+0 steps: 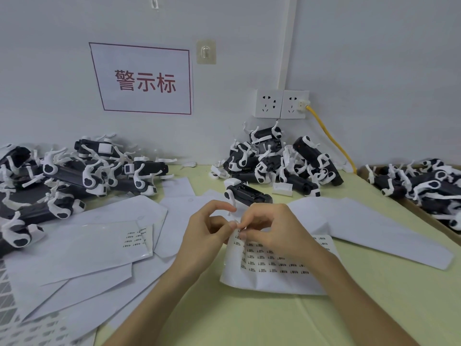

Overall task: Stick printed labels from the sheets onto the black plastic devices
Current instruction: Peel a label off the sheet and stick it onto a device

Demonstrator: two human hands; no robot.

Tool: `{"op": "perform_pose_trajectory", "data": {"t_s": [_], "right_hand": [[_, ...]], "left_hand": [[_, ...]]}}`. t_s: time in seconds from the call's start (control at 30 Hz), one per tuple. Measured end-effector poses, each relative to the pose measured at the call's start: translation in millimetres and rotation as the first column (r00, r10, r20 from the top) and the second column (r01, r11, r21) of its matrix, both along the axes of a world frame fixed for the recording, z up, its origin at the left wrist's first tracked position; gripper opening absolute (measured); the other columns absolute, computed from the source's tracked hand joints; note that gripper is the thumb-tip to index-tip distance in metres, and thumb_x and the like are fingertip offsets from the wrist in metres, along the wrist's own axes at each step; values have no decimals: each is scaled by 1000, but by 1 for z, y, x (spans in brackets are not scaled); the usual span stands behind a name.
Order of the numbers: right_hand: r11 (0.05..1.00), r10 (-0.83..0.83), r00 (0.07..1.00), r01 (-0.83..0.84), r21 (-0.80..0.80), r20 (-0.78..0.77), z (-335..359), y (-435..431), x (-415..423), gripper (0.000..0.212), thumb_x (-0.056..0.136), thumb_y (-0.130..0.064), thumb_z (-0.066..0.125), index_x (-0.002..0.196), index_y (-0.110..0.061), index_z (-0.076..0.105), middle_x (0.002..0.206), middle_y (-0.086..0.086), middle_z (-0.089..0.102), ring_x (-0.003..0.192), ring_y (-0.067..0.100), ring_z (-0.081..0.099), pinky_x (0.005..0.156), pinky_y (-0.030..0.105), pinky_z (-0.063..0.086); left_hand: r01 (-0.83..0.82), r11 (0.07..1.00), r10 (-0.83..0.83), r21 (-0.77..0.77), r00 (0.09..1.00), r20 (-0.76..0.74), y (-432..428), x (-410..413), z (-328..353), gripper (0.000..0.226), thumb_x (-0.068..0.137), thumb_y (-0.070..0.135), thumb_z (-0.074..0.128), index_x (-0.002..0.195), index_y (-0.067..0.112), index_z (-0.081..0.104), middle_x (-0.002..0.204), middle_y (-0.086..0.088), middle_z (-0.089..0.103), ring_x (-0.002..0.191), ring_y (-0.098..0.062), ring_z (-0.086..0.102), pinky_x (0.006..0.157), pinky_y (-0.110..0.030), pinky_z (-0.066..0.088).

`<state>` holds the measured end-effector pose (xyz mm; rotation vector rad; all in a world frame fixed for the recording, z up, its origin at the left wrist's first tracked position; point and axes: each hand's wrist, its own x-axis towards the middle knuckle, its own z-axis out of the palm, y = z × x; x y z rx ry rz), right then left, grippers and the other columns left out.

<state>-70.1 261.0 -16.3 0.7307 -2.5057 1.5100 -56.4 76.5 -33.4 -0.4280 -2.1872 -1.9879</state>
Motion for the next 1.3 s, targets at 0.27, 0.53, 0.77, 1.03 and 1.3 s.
{"op": "perform_pose_trajectory", "data": {"t_s": [0.27,0.53,0.77,1.03,1.3], "right_hand": [[999,-4,999,6,48,-43,-3,-2,-1,19,80,-4,82,78,-22,74,80,-11,72,74,11,74,72,30,61],[999,38,997,-36,-35,61,2,3,1,16,89,0,66,89,-16,72,88,-3,75,82,16,75,76,39,60],[969,73,983,-30,-245,170,8,2,-2,33,90,12,53,93,-13,73,94,7,74,80,20,70,77,33,57],[974,48,987,-12,-225,154,4,-1,-2,24,92,8,56,98,-8,72,94,11,73,78,20,69,76,36,54],[975,-46,996,60,-214,72,0,-3,-4,6,89,-14,76,89,-21,76,79,-4,71,71,20,71,75,47,58]], "left_hand": [[-35,999,33,23,997,70,0,-1,0,22,95,-2,65,100,18,68,66,-5,67,66,-16,65,65,-26,56],[-175,983,182,-60,973,142,-4,-5,-2,22,93,0,63,99,20,69,84,1,69,74,-14,63,64,-22,50],[-131,987,122,-91,988,-94,-3,0,8,20,95,14,69,85,31,76,88,11,74,84,-2,65,74,-10,45],[-116,987,109,-115,992,-66,-2,-1,7,17,90,17,74,78,27,77,84,10,76,78,-1,66,73,-15,44],[-109,994,109,29,994,1,-4,-4,7,14,89,17,76,78,25,78,84,4,76,80,-6,66,74,-13,49]]}}
